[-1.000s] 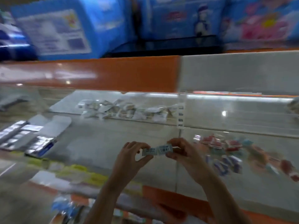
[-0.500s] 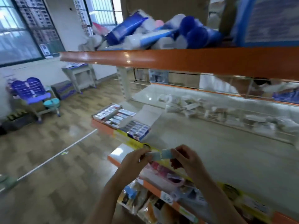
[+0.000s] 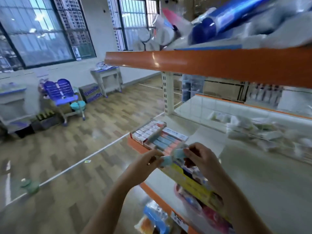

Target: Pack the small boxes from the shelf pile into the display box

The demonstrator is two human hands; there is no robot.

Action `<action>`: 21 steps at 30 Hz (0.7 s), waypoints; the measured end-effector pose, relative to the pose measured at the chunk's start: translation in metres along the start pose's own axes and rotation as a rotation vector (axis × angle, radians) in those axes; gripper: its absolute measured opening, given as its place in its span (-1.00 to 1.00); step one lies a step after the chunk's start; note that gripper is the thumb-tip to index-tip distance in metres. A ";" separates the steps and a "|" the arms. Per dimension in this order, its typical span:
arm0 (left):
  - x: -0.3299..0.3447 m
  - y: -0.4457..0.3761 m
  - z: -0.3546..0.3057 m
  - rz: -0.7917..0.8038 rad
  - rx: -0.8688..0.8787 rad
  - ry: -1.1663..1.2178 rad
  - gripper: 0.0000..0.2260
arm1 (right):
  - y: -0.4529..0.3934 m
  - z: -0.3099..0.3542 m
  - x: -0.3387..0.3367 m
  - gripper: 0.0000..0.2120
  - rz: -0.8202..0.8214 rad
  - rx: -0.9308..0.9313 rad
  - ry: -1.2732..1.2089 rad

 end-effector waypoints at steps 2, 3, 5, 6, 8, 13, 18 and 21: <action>-0.011 -0.029 0.016 -0.009 -0.026 0.025 -0.72 | -0.027 0.004 0.014 -0.89 -0.002 0.008 -0.012; -0.015 -0.043 0.023 -0.009 -0.035 0.036 -0.73 | -0.040 0.005 0.020 -0.90 0.000 0.006 -0.007; -0.021 -0.068 0.037 0.009 -0.023 0.056 -0.78 | -0.061 0.006 0.031 -0.91 0.000 -0.014 0.060; -0.025 -0.079 0.045 0.015 -0.011 0.056 -0.80 | -0.069 0.006 0.037 -0.91 -0.004 -0.028 0.115; -0.028 -0.096 0.060 0.026 0.025 0.029 -0.78 | -0.082 0.005 0.049 -0.91 0.002 -0.041 0.238; -0.027 -0.129 0.086 0.118 0.141 -0.019 -0.76 | -0.100 -0.006 0.075 -0.88 0.061 -0.015 0.475; -0.021 -0.164 0.101 0.266 0.268 -0.019 -0.73 | -0.107 -0.008 0.088 -0.88 0.045 0.121 0.612; -0.016 -0.183 0.103 0.374 0.365 -0.005 -0.83 | -0.106 -0.006 0.092 -0.83 -0.002 0.221 0.717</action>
Point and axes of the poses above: each hand's wrist, its own y-axis away from the middle knuckle, its own x-axis out of the palm, z = x × y, the point moved 4 cm from there along -y, towards the middle knuckle, and after that the axes turned 11 degrees about -z, right-handed, at the moved point
